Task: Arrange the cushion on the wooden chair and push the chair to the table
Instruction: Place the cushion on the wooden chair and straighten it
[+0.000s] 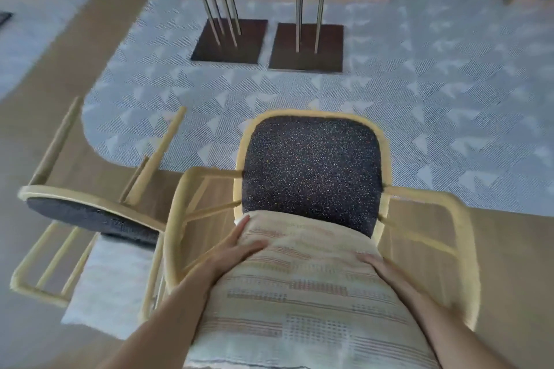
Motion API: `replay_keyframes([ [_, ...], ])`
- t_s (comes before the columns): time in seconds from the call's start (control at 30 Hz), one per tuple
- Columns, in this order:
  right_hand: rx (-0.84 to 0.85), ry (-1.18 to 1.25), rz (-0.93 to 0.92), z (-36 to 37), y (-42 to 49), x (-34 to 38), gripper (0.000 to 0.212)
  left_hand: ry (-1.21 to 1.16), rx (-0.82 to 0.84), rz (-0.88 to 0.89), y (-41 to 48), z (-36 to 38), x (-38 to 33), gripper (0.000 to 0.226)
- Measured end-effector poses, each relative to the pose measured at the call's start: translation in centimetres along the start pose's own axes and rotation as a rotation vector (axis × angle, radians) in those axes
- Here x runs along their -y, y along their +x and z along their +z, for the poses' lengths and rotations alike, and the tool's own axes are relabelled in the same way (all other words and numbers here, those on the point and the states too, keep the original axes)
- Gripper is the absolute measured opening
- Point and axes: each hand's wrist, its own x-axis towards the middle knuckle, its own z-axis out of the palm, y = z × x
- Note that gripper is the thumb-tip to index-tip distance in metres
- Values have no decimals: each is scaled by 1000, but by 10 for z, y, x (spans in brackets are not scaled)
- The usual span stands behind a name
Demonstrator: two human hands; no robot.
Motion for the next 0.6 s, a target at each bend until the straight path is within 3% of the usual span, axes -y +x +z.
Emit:
replay_keyframes([
  [0.13, 39, 40, 61, -20, 30, 45, 37, -27, -1, 14, 42, -13, -40, 83],
  [0.37, 144, 100, 193, -42, 66, 102, 29, 76, 26, -31, 85, -31, -93, 78],
  [0.6, 183, 46, 120, -66, 83, 164, 28, 219, 82, -78, 135, -53, -141, 77],
])
